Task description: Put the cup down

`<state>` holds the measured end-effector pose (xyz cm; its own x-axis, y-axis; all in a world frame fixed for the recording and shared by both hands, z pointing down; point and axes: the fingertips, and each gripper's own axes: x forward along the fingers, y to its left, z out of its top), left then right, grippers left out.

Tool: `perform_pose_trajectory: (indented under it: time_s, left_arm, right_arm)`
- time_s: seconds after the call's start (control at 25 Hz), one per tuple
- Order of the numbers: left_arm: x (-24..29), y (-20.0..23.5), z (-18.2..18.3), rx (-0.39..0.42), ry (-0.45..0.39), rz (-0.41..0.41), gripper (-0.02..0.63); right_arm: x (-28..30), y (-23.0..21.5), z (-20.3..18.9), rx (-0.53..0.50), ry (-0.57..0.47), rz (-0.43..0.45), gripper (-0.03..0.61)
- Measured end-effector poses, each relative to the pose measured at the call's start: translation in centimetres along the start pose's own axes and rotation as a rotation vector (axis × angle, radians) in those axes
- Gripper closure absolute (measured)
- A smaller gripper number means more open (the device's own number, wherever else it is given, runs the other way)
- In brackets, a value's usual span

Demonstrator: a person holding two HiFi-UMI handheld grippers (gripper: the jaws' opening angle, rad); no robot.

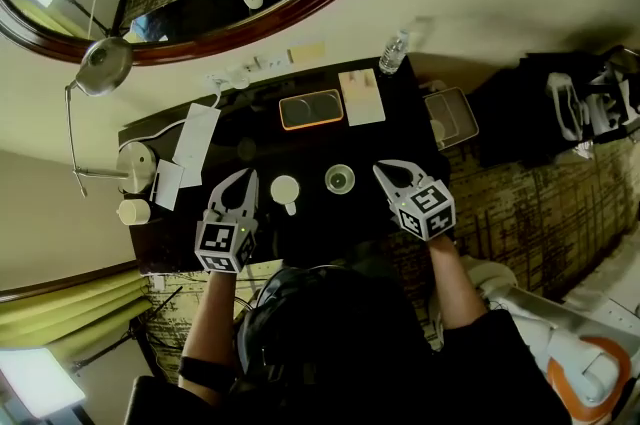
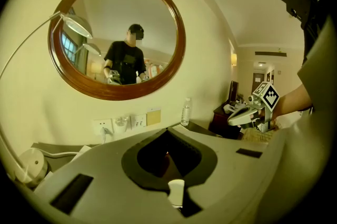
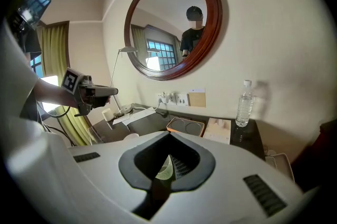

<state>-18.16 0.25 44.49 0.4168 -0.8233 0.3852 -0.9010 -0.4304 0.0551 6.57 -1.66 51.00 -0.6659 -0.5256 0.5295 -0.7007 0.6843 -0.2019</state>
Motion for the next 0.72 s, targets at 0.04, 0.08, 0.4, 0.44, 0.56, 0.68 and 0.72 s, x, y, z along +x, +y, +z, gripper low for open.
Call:
perform_pose_trajectory:
  time_s: [0.04,0.08,0.4,0.44,0.56,0.68,0.72]
  left_arm:
    - [0.1,0.0,0.0,0.0,0.0,0.001,0.626]
    - [0.1,0.0,0.0,-0.001,0.0,0.001,0.626]
    - [0.2,-0.2,-0.2,-0.012,0.005,-0.01,0.626]
    - [0.2,-0.3,-0.2,-0.013,0.005,-0.012,0.626]
    - [0.3,-0.3,-0.2,-0.015,0.004,-0.018,0.626]
    - [0.3,-0.3,-0.2,-0.022,0.003,-0.02,0.626]
    - [0.4,-0.3,-0.2,-0.023,0.003,-0.02,0.626]
  right_arm:
    - [0.0,-0.1,0.0,0.0,-0.001,-0.001,0.578]
    - [-0.1,-0.1,0.0,0.001,-0.002,-0.002,0.578]
    - [-0.2,-0.1,-0.4,0.009,0.003,-0.007,0.578]
    - [-0.2,-0.2,-0.5,0.008,0.004,-0.008,0.578]
    - [0.0,-0.4,-0.9,-0.02,0.023,-0.019,0.57]
    - [0.7,0.4,-1.8,-0.108,0.083,0.012,0.545]
    - [1.0,0.9,-2.1,-0.148,0.109,0.034,0.543]
